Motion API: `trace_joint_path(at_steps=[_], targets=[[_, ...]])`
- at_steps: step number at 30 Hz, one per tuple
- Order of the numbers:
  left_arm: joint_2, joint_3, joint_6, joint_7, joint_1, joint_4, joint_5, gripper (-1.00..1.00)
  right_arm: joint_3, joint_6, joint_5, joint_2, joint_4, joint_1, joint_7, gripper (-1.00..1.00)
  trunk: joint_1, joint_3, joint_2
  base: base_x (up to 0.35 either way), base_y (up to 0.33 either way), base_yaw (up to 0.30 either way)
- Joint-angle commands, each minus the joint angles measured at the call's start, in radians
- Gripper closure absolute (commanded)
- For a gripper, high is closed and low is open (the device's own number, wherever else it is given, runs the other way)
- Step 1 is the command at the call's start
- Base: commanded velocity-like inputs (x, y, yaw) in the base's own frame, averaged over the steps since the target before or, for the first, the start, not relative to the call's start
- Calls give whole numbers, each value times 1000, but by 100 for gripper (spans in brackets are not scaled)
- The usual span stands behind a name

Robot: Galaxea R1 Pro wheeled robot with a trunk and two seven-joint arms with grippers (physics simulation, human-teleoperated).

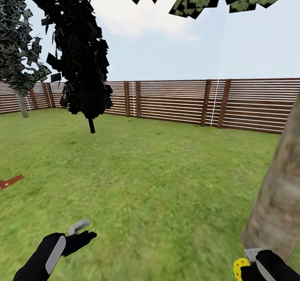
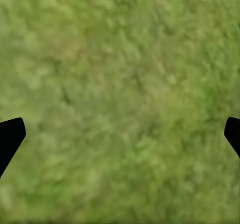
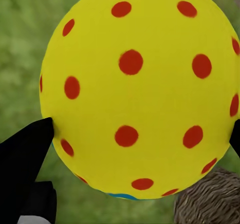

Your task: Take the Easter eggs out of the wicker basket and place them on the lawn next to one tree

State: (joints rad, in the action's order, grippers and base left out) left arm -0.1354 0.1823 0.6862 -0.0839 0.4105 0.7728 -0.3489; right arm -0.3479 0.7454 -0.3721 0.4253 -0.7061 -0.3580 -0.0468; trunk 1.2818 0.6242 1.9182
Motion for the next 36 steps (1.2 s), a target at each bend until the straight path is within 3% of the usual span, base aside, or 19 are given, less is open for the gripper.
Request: trace_joint_path(at_steps=[1, 14, 30, 32, 36], targets=[[0, 3, 6, -5, 1, 1, 2, -100, -3, 3, 5, 1, -1, -1, -5, 100, 4, 4, 8, 0, 0, 0], [0, 3, 6, -5, 1, 2, 3, -100, -3, 2, 5, -14, 16, -1, -4, 100, 54, 45, 99, 0, 0, 0], [0, 3, 7, -5, 1, 2, 4, -100, -2, 1, 5, -13, 17, -1, -4, 100, 115, 95, 211, 0, 0, 0], [0, 3, 10, -10, 1, 2, 2, -100, -4, -45, 5, -13, 36, -1, -6, 100, 115, 95, 211, 0, 0, 0], [0, 3, 9, -10, 1, 2, 2, -100, -5, -52, 6, -13, 55, -1, -5, 100, 115, 95, 211, 0, 0, 0]])
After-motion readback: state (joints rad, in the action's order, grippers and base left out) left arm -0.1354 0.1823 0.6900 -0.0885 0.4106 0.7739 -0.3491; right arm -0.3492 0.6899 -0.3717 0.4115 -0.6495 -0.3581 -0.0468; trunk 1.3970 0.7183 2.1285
